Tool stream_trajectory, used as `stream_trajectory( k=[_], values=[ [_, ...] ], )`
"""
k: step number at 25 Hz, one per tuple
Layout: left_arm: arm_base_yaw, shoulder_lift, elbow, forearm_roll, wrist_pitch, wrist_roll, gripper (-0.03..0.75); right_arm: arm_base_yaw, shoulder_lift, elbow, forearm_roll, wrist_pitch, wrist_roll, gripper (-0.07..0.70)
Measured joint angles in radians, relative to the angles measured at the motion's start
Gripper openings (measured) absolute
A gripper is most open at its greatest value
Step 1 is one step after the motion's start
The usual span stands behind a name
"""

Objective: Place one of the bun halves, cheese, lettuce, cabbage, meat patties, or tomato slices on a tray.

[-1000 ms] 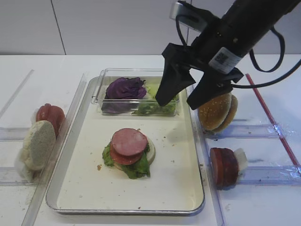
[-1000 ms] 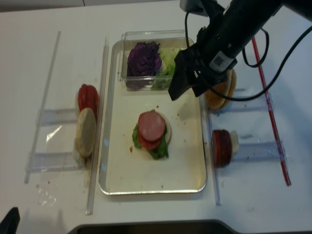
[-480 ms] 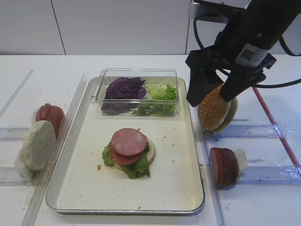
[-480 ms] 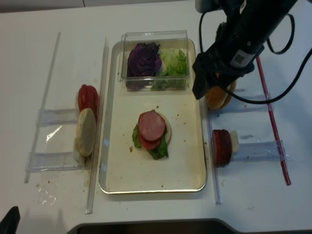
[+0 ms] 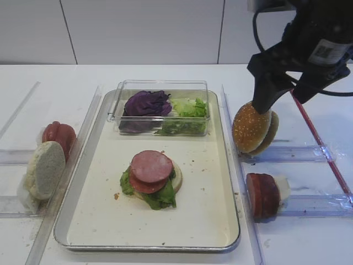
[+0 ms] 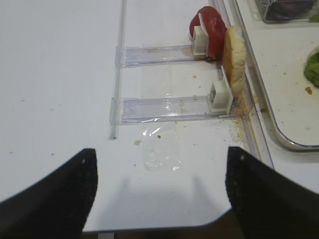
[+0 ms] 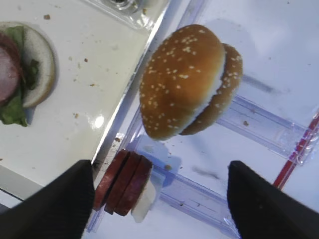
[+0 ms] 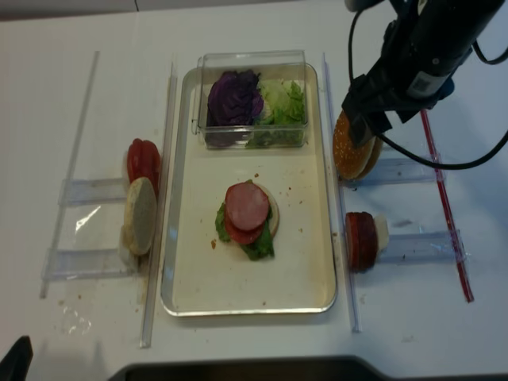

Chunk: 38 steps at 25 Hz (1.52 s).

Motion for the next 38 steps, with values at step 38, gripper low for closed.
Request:
stream_trajectory(
  k=[38],
  values=[
    [0.000, 0.000, 0.000, 0.000, 0.000, 0.000, 0.492, -0.309, -0.556, 0.104, -0.019, 0.026, 0.016, 0.562]
  ],
)
